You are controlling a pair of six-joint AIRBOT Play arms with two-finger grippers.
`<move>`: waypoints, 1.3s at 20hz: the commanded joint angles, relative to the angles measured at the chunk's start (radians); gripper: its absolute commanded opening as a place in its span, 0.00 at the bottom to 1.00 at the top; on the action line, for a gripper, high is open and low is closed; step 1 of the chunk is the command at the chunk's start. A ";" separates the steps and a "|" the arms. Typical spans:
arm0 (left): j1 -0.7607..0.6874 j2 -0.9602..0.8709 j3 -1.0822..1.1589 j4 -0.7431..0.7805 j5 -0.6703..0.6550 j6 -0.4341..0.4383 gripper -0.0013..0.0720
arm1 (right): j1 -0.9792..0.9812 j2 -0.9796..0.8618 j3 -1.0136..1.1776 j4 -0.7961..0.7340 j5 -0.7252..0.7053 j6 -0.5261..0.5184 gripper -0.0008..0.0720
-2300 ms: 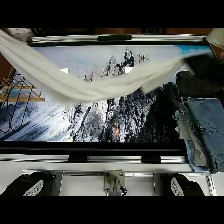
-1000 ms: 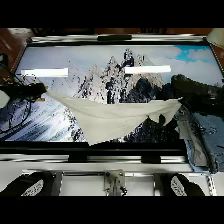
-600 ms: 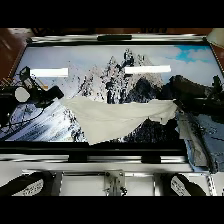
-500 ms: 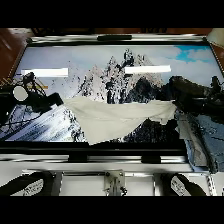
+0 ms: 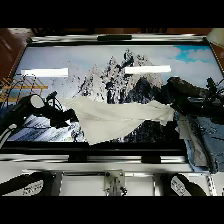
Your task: Fold the shirts.
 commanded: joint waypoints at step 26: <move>0.128 0.264 0.756 0.017 -0.113 0.224 0.07 | -0.001 0.232 0.321 -0.039 -0.140 -0.024 0.10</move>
